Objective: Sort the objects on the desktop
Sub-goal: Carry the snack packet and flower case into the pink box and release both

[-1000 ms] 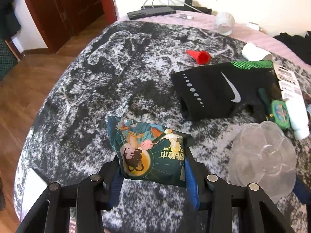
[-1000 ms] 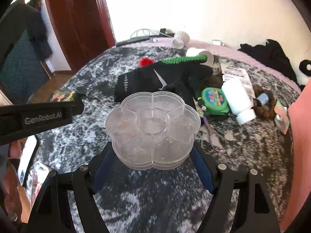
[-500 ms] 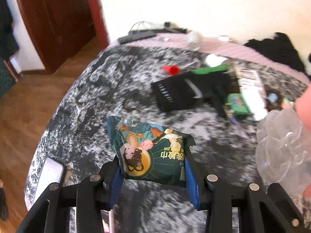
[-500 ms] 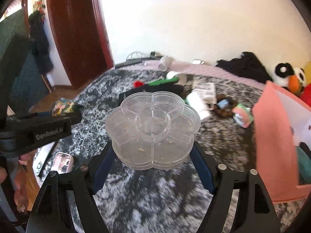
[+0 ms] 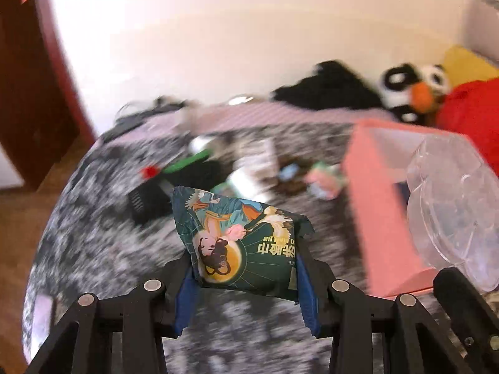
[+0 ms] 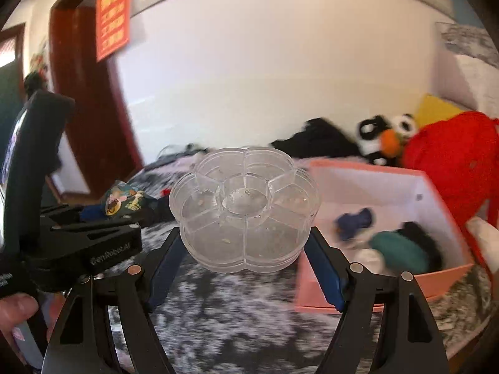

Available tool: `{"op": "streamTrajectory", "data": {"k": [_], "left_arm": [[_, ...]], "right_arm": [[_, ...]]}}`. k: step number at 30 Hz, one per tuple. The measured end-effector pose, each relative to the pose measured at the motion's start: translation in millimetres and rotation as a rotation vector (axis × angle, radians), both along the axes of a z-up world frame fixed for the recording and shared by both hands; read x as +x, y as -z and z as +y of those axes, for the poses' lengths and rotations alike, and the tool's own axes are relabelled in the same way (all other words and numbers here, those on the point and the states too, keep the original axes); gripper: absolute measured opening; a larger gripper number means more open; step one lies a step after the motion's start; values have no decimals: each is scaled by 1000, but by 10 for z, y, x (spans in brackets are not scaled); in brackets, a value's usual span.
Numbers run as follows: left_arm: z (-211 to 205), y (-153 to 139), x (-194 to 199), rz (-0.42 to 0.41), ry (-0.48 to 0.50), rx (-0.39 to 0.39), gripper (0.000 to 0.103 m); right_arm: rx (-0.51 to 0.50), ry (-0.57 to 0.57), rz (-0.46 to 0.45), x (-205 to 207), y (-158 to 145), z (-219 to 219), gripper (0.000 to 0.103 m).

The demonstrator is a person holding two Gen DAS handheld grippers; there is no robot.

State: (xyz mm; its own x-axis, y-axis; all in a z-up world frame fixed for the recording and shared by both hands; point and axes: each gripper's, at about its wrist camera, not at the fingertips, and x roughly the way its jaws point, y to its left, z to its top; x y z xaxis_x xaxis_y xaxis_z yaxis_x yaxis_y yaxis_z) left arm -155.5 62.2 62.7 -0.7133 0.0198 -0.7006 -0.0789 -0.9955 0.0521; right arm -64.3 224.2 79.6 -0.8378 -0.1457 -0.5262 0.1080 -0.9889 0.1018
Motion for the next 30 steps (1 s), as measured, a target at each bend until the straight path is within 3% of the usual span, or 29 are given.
{"op": "streamTrajectory", "data": {"k": [10,14,18,20,21,22,23,24,30], "left_arm": [[1310,-409,-148,54,196,12,46],[1636,-409,-305,38,242,26,46],[1843,-309,-589,-7,286,89,47],[1865,-240,-747,-49,311,155,57],[1859,-206,-823,-71,318,188,73],[1850,-175,-892,-89,321,220,89],[1822,-163,-923,-85,305,234,94],[1790,-156,-921,-85,298,238,98],[1594,-118,-910,-90,259,260,98]], "right_arm": [[-3,247,93,228,-425,1493,80],[-14,310,104,139,-482,1902,80],[-21,328,90,-116,-420,2148,80],[-7,317,68,-328,-327,2197,81],[10,328,52,-434,-274,2218,85],[37,365,37,-518,-223,2216,97],[44,394,36,-556,-190,2207,101],[35,405,44,-577,-164,2220,103],[-59,410,11,-684,7,2309,103]]}}
